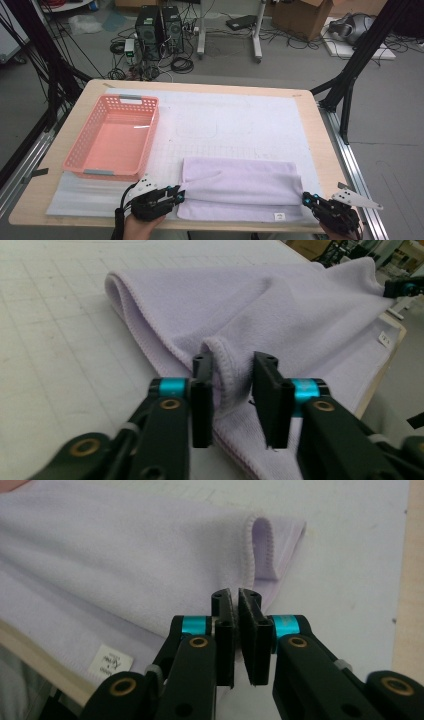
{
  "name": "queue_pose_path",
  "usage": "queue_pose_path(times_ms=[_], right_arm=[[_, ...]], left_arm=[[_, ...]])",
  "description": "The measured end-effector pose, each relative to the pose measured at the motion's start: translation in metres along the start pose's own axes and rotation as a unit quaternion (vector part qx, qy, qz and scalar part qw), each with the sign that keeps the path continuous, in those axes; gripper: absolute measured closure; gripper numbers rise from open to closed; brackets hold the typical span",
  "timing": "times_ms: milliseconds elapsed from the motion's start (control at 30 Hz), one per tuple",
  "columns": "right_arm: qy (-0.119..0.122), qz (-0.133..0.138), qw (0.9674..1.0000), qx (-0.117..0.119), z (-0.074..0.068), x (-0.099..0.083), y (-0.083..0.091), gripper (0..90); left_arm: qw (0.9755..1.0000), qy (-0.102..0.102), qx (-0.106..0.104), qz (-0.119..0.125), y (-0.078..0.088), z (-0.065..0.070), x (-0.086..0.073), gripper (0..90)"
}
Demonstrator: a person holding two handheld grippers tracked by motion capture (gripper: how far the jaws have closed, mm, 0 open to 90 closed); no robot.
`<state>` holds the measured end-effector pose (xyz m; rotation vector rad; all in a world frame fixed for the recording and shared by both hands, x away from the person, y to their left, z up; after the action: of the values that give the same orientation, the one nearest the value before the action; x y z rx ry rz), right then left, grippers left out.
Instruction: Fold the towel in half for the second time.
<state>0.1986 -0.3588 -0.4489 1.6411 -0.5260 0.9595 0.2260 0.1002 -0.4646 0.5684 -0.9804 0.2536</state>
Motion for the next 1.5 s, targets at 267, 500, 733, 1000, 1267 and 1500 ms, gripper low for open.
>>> queue_pose_path(times_ms=[267, 500, 733, 1000, 1267, 1500], right_arm=[[-0.026, 0.022, 0.9994, -0.001, -0.002, 0.009, 0.006, 60.4], [-0.002, -0.003, 1.0000, 0.007, -0.008, 0.007, -0.010, 86.0], [-0.009, 0.011, 0.9995, 0.027, 0.000, -0.001, 0.011, 86.8], [-0.029, -0.015, 0.9983, 0.049, 0.005, -0.021, 0.025, 70.3], [-0.027, -0.025, 0.9990, 0.026, -0.003, -0.017, 0.014, 67.8], [-0.011, -0.031, 0.9989, 0.032, -0.009, -0.017, 0.014, 86.9]], left_arm=[[0.9999, 0.015, -0.008, 0.003, -0.002, 0.005, 0.000, 50.9], [0.9990, -0.002, 0.014, -0.042, -0.009, 0.008, -0.006, 85.6], [0.9998, 0.003, -0.003, -0.019, 0.009, 0.013, -0.005, 87.4], [0.9992, 0.006, -0.020, -0.033, 0.018, 0.024, -0.017, 65.1], [0.9989, 0.023, -0.015, -0.039, 0.007, 0.022, -0.017, 56.0], [0.9974, 0.005, -0.019, -0.069, 0.001, 0.027, -0.021, 85.4]])
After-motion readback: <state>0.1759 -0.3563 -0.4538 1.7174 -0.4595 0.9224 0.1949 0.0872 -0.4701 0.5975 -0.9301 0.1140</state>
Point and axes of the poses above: each handheld gripper's, and its own axes: y roughly backward along the jaws, x roughly out of its top, z roughly to its right, the point moved 4 cm from there along -y, roughly forward along the jaws, and after that the axes turned 9 degrees about -x, right-handed, at the moved point
